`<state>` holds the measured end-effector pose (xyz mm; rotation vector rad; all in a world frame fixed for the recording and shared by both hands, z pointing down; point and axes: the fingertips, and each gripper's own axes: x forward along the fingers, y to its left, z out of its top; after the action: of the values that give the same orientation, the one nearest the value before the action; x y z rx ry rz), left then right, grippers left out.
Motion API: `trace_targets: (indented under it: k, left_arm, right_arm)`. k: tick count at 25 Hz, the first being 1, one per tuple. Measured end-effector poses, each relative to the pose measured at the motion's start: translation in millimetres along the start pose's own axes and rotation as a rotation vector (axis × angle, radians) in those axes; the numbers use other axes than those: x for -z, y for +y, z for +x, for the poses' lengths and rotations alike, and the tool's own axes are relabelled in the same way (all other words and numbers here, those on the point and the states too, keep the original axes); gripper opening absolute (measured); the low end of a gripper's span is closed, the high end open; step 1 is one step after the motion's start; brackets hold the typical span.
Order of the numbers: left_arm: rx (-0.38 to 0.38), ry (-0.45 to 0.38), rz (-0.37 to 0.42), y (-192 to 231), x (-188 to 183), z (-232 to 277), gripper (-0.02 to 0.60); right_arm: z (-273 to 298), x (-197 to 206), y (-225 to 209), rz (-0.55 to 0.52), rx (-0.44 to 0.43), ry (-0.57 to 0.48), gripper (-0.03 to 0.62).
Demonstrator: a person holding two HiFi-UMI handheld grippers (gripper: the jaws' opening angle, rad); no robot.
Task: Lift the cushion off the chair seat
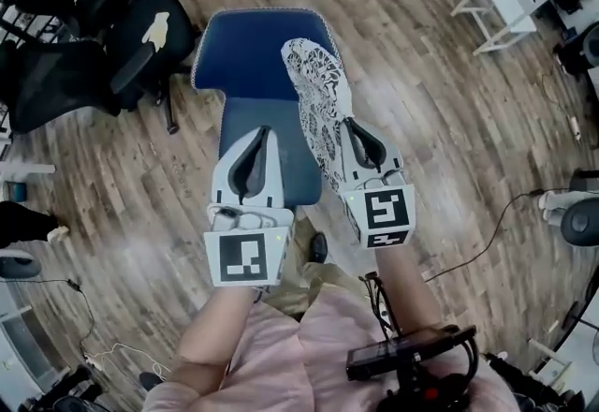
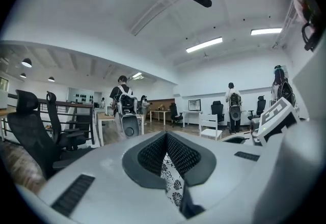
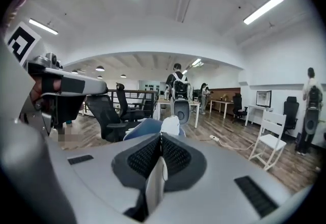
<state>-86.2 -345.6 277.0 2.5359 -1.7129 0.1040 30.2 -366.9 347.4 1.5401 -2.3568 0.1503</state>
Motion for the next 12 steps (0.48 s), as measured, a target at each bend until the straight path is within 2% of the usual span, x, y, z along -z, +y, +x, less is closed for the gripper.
trace_targets:
  k: [5, 12]
  left_arm:
    - [-0.003, -0.086, 0.01, -20, -55, -19, 0.011]
    - [0.009, -0.211, 0.051, -40, -119, -34, 0.011]
  right_arm:
    - [-43, -68, -9, -0.057, 0.022, -0.114, 0.009]
    - [-88, -128, -18, -0.118, 0.053, -0.227, 0.009]
